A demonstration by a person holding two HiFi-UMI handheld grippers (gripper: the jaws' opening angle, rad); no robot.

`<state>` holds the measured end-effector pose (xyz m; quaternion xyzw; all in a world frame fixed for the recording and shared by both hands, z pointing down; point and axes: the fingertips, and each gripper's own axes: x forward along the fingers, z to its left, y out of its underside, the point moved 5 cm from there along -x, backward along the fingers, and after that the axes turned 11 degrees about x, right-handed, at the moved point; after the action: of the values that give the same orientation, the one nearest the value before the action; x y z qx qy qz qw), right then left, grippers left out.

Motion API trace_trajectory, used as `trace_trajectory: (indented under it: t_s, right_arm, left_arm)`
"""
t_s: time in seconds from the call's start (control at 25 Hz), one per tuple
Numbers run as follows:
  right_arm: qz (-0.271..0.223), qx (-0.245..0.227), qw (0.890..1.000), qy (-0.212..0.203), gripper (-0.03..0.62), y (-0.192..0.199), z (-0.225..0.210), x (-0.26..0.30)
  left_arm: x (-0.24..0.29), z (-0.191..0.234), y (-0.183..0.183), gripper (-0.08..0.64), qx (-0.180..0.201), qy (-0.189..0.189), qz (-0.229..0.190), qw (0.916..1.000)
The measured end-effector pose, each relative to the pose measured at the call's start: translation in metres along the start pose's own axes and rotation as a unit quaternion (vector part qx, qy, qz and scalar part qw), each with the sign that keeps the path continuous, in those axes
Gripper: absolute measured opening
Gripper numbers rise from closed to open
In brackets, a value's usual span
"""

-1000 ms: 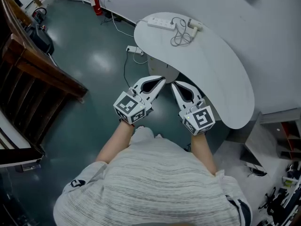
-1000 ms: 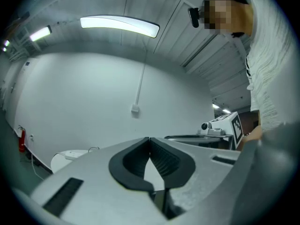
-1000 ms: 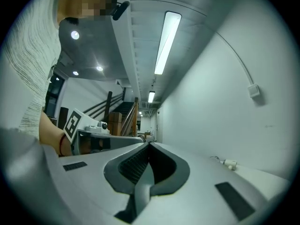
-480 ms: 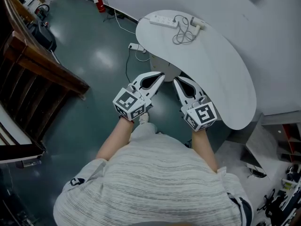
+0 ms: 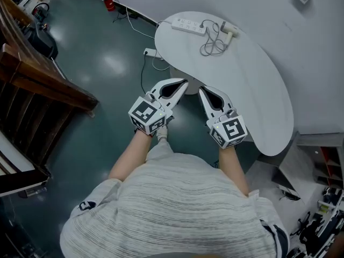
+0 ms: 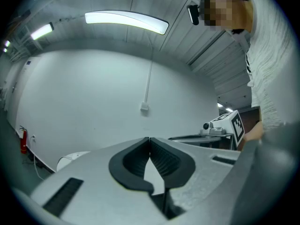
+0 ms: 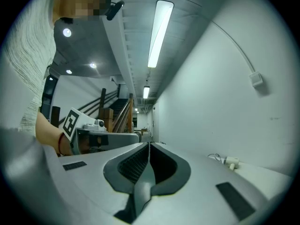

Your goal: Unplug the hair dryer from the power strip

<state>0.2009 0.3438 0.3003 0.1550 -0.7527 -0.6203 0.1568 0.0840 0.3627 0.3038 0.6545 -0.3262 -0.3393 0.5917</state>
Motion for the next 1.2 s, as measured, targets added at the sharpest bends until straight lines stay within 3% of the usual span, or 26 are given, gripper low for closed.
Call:
trace_trajectory:
  t_s: [0.56,0.88,1.2]
  right_arm:
    - [0.000,-0.004,1.000,0.029,0.028,-0.019,-0.030,0.138]
    - [0.018,-0.002,0.999,0.037,0.028,-0.015,-0.053,0.166]
    - [0.021,0.012,0.999,0.031,0.028,-0.012,-0.113,0.205]
  left_arm:
    - [0.013,0.144,0.010,0.008,-0.008,0.020,-0.008,0.9997]
    - [0.036,0.169,0.025,0.008,-0.018,0.040,-0.005,0.9990]
    - [0.078,0.210,0.044,0.008,-0.015,0.038,0.016,0.9991]
